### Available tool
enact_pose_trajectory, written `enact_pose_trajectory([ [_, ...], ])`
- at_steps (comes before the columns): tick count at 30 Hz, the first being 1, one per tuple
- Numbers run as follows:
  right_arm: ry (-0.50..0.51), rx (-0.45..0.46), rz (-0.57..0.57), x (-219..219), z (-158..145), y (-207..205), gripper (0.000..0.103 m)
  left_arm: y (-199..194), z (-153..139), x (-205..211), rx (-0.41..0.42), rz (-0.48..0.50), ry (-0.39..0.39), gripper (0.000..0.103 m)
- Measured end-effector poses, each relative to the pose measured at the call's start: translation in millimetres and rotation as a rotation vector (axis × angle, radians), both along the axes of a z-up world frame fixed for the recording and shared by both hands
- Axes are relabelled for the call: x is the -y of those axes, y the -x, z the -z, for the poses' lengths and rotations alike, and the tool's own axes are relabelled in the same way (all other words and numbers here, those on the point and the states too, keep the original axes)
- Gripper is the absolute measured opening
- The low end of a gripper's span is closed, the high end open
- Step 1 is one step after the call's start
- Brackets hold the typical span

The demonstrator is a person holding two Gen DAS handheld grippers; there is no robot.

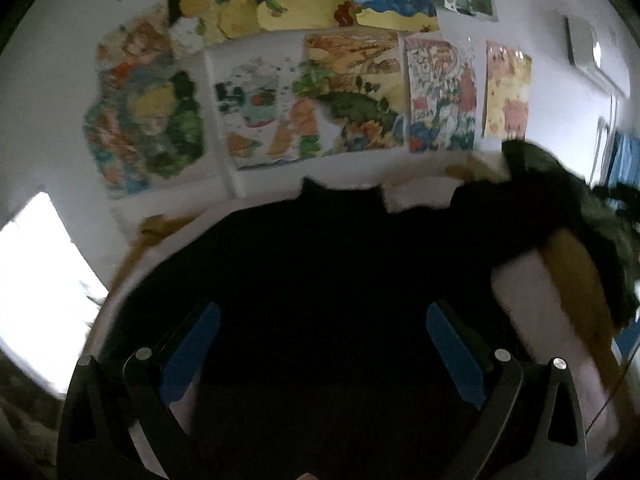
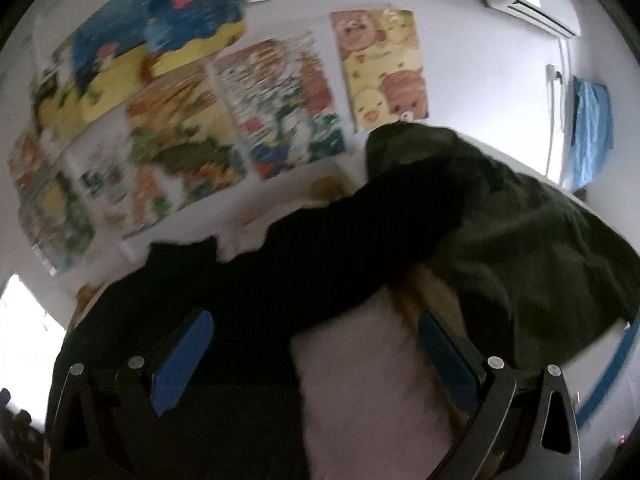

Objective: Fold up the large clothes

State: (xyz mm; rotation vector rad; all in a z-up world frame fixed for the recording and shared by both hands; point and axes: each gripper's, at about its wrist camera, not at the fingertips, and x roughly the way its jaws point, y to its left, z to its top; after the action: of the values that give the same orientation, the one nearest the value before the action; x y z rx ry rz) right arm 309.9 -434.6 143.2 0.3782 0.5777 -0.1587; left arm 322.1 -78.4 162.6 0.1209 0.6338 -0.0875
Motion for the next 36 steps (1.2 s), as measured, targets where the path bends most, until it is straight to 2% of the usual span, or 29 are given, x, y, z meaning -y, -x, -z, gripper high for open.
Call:
enact_pose_trajectory([
  [4, 0.050, 0.056, 0.098, 47, 15, -34, 0.103, -85, 34, 26, -0.023, 0.060, 0.044, 0.101],
  [6, 0.054, 0.092, 0.202, 73, 28, -40, 0.103, -117, 53, 42, -0.026, 0.089, 0.038, 0.101],
  [9, 0.050, 0.114, 0.295, 102, 47, -43, 0.103, -148, 83, 60, -0.032, 0.123, 0.047, 0.101],
  [14, -0.069, 0.065, 0.316, 145, 71, -64, 0.103, -174, 123, 91, -0.043, 0.182, 0.049, 0.101],
  [17, -0.141, 0.096, 0.342, 166, 79, -70, 0.103, -198, 142, 108, -0.055, 0.193, 0.055, 0.101],
  [19, -0.194, 0.121, 0.342, 180, 83, -75, 0.103, -215, 152, 117, -0.071, 0.195, 0.093, 0.101],
  [22, -0.215, 0.128, 0.353, 187, 86, -86, 0.094, -236, 159, 126, -0.062, 0.199, 0.143, 0.101],
  [25, -0.253, 0.073, 0.353, 192, 99, -105, 0.081, -256, 170, 134, -0.070, 0.196, 0.152, 0.101],
  [26, -0.264, 0.050, 0.360, 195, 107, -111, 0.072, -260, 172, 138, -0.075, 0.195, 0.155, 0.101],
  [27, -0.252, 0.040, 0.368, 195, 113, -114, 0.057, -265, 177, 140, -0.085, 0.194, 0.156, 0.101],
  [32, -0.214, 0.112, 0.358, 189, 121, -107, 0.023, -283, 204, 154, -0.111, 0.206, 0.129, 0.101],
  [33, -0.206, 0.119, 0.356, 187, 120, -107, 0.017, -285, 208, 157, -0.114, 0.208, 0.121, 0.101],
  [36, -0.174, 0.153, 0.349, 178, 119, -99, 0.013, -291, 230, 167, -0.140, 0.210, 0.072, 0.102],
])
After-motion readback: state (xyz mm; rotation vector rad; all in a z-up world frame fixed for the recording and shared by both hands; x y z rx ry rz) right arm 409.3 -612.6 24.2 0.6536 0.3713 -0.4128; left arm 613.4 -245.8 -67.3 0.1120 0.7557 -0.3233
